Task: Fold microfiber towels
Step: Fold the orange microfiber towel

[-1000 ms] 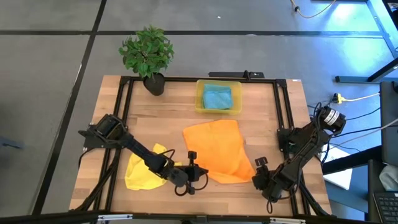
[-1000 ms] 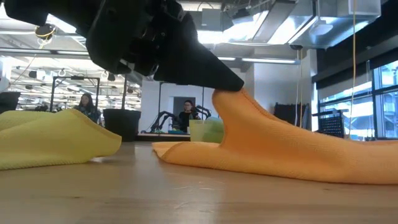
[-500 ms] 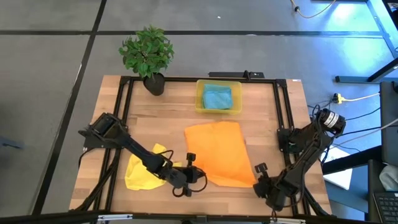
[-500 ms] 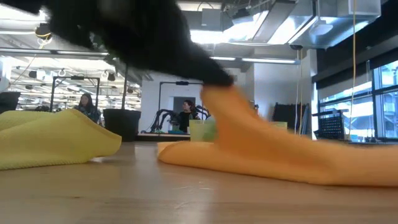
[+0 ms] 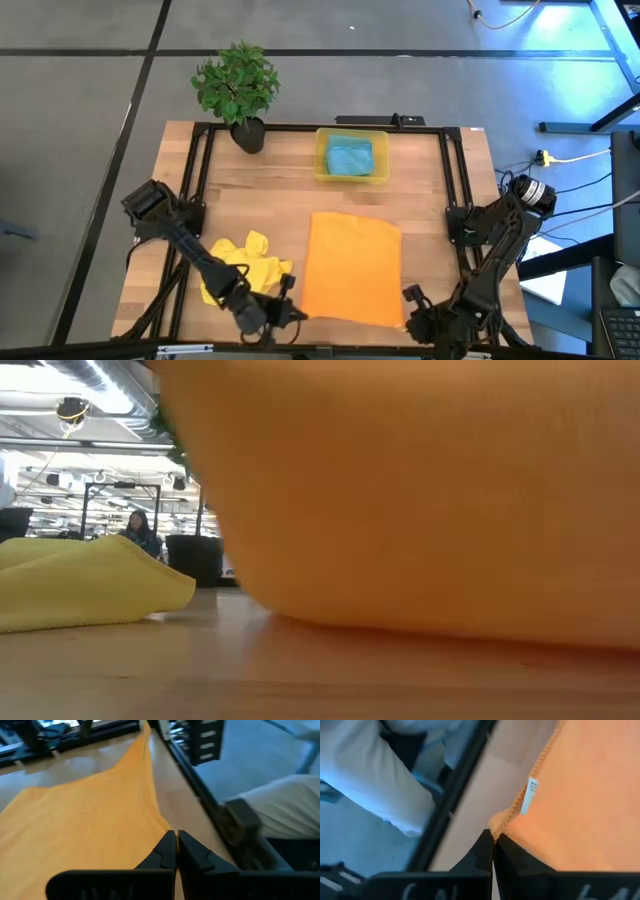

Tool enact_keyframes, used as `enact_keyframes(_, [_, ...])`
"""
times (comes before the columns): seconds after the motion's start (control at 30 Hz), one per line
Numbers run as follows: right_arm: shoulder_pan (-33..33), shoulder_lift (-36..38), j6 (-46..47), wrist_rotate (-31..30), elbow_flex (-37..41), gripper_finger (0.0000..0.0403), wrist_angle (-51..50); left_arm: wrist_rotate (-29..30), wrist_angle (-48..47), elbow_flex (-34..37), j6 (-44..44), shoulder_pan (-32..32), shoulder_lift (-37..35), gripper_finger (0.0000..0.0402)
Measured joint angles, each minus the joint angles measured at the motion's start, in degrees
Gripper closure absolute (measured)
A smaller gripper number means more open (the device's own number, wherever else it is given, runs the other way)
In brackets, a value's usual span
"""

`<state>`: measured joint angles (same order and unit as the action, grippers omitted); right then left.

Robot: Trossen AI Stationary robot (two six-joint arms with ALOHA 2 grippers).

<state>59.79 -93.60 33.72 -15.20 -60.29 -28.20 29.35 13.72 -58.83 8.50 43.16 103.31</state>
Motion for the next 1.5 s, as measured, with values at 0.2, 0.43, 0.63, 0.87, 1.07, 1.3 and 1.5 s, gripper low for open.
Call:
enact_keyframes(0.2, [-2.71,-0.90,-0.77,2.70,-0.05,0.0401,4.21,0.85,0.68,-0.06,1.40,2.07,0.00,0.0401])
enact_keyframes(0.43, [-3.69,-3.61,-2.55,6.77,-0.09,0.0401,6.20,0.96,-0.18,-1.42,-1.33,3.68,-0.08,0.0401])
enact_keyframes(0.63, [-4.96,-2.17,-0.76,-0.34,-0.07,0.0401,-2.36,6.67,-6.11,-1.42,-2.38,1.44,-3.51,0.0401])
enact_keyframes(0.87, [-6.43,0.95,7.64,-12.23,0.12,0.0402,-17.45,7.02,-17.19,-1.40,-1.08,-5.61,-8.10,0.0401])
enact_keyframes(1.07, [-10.52,1.68,13.65,-13.53,4.26,0.0402,-20.41,3.02,-22.81,-1.38,-1.07,-13.54,-8.19,0.0401])
enact_keyframes(1.3, [-15.76,1.68,19.49,-10.40,10.60,0.0402,-20.39,2.53,-24.88,0.28,-1.08,-19.17,-7.98,0.0401])
enact_keyframes(1.5, [-17.37,1.68,22.82,-11.71,12.47,0.0402,-20.40,2.35,-23.67,3.86,-0.43,-24.16,-7.96,0.0401])
